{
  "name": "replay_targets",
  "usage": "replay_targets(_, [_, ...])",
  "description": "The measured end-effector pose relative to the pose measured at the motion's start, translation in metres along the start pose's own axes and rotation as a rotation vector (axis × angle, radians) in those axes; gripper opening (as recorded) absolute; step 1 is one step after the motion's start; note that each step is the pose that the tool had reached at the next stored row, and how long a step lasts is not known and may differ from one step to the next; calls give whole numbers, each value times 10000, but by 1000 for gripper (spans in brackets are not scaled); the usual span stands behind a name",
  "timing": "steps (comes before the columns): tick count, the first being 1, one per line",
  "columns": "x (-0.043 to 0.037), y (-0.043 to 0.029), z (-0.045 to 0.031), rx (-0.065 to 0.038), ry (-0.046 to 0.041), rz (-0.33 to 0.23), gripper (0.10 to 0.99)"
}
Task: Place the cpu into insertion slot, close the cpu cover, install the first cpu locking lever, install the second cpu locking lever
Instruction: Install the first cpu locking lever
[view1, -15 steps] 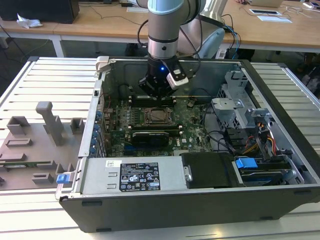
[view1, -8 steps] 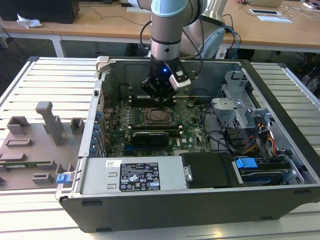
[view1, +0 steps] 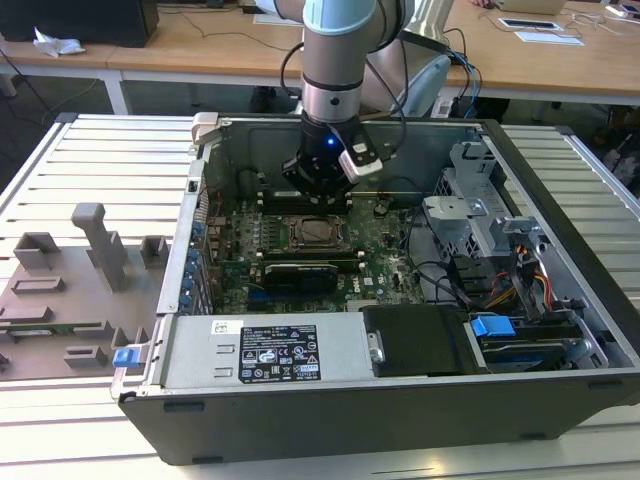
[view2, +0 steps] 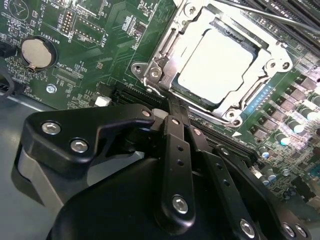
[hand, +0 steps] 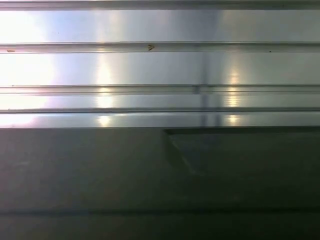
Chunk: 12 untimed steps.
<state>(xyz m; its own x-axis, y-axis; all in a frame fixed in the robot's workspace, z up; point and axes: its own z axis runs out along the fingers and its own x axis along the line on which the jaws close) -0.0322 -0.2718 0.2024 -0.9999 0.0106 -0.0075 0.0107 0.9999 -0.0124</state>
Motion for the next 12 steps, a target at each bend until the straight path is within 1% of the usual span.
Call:
replay_targets(2, [-19, -1, 10, -53, 26, 1, 106])
replay_targets(3, [-25, 0, 14, -115, 24, 1, 106])
replay_targets(4, [-26, 1, 11, -143, 23, -4, 106])
replay_targets(6, [-24, -4, -56, -144, 9, -10, 106])
replay_targets(7, [-20, -11, -65, -145, -2, -10, 106])
replay_targets(9, [-7, -53, -77, -144, -28, -9, 106])
replay_targets(12, [14, -153, -77, -144, -48, -8, 106])
